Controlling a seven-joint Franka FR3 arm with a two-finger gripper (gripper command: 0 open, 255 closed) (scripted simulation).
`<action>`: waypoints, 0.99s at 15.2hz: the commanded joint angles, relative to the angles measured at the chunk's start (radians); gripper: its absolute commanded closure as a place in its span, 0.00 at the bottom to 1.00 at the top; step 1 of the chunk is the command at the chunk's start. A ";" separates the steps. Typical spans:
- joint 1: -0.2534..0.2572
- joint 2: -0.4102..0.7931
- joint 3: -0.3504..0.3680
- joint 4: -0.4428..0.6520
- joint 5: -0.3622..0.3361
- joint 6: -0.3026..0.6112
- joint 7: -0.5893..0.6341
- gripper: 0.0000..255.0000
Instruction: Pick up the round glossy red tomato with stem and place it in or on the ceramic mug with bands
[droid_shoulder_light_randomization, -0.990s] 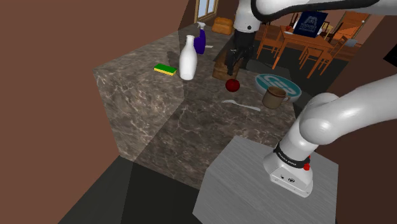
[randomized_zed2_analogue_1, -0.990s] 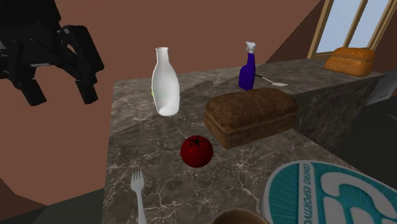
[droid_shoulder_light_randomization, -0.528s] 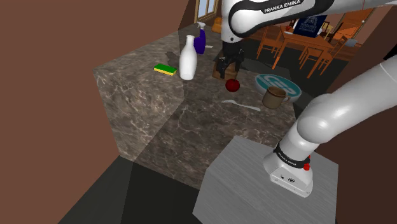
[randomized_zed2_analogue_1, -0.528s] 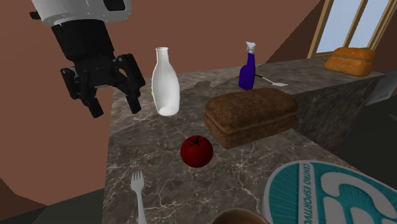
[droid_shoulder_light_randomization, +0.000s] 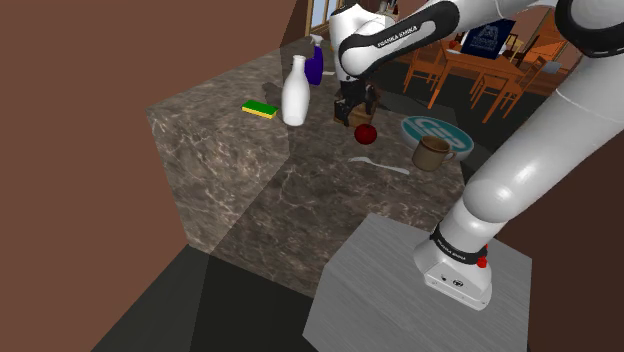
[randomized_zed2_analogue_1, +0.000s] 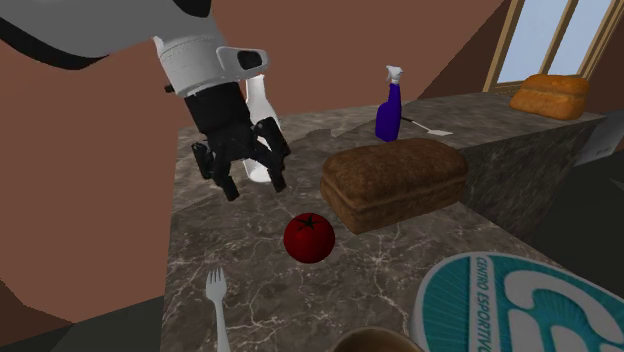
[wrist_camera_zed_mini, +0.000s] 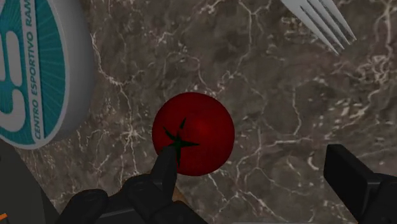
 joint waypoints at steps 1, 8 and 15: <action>-0.016 0.072 -0.008 0.046 -0.049 0.002 0.039 0.00; -0.046 0.215 -0.043 0.125 -0.146 0.021 0.112 0.00; -0.062 0.236 -0.058 0.081 -0.170 0.090 0.124 0.00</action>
